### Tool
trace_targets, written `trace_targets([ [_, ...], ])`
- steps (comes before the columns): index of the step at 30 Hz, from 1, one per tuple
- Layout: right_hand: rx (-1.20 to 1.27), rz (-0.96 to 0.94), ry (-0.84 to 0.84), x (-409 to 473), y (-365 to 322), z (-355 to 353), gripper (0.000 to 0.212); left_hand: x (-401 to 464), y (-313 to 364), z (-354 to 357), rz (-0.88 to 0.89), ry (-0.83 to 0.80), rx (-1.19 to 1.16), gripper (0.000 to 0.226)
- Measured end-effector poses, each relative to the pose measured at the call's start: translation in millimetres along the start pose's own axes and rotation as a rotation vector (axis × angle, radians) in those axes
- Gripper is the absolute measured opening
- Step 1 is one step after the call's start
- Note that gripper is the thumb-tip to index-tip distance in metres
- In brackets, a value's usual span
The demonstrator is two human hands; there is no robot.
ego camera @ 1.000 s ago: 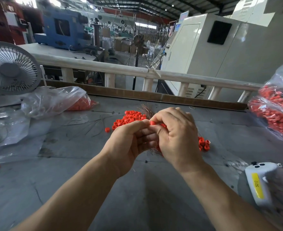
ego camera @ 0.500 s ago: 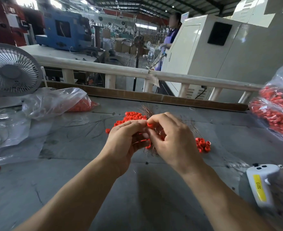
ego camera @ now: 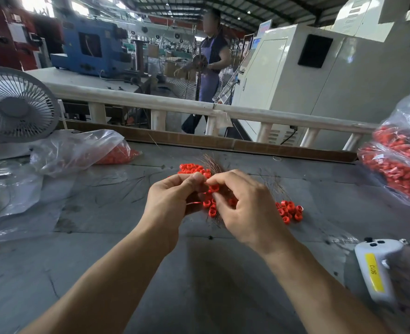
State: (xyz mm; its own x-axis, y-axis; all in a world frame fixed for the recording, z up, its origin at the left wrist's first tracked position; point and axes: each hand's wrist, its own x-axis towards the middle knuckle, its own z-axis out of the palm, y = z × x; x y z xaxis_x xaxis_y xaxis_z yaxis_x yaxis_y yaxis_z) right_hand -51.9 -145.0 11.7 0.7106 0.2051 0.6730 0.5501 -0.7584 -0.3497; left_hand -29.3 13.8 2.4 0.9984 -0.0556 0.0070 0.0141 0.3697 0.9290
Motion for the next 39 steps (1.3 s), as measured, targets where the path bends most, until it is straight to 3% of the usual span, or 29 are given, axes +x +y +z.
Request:
trace_targets([
  [5,-0.035,0.050,-0.083,-1,2,0,0.021,1,-2,0,0.080,0.047,0.170,0.018],
  [9,-0.173,0.125,-0.007,3,11,-5,0.018,-1,-2,1,0.093,0.017,0.254,0.018],
  [15,-0.343,0.625,0.064,3,65,-41,0.014,-2,-6,1,0.134,0.017,0.468,0.018],
  [18,-0.418,0.856,-0.024,0,85,-60,0.018,-3,-8,2,0.141,0.004,0.512,0.018],
  [21,-0.403,0.955,-0.144,-1,94,-69,0.025,-3,-9,2,0.143,-0.002,0.535,0.018],
  [24,-0.368,0.946,-0.245,0,93,-76,0.017,-3,-9,1,0.143,-0.002,0.547,0.018],
  [29,-0.324,0.600,-0.598,2,77,-82,0.067,-4,-8,0,0.154,-0.015,0.579,0.017],
  [32,-0.325,0.492,-0.785,1,70,-75,0.075,-4,-7,1,0.156,-0.026,0.601,0.018],
  [36,-0.336,0.572,-0.814,-1,73,-66,0.074,-7,-5,1,0.166,-0.055,0.623,0.018],
  [39,-0.334,0.515,-0.738,-1,81,-62,0.060,-9,-4,2,0.184,-0.074,0.645,0.018],
])
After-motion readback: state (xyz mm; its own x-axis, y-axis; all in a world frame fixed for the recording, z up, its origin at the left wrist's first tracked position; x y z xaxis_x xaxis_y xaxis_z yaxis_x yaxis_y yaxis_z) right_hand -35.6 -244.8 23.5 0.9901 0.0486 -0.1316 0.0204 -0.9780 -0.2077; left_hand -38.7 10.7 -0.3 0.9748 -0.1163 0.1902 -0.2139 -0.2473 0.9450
